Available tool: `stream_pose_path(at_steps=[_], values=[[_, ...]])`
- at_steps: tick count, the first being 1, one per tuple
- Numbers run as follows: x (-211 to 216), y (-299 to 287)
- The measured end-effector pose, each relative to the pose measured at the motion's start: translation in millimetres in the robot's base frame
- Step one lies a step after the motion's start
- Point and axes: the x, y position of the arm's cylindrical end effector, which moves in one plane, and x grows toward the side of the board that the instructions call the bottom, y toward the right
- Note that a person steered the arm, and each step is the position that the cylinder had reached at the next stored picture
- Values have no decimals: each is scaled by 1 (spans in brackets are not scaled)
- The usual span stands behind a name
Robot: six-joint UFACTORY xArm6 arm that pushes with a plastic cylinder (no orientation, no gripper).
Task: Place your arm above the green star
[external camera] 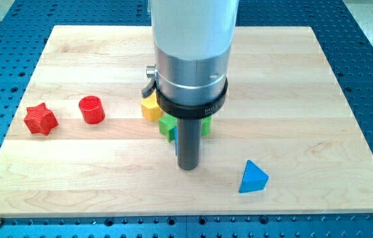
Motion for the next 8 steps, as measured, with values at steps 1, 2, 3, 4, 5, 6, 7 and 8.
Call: stream_pose_path(at_steps=[1,2,3,4,5,6,7,8], values=[[-20,-66],[-28,-71],[-45,-58],[-84,-73],[-101,-96],[-141,-107],[-156,-68],[-156,-41]])
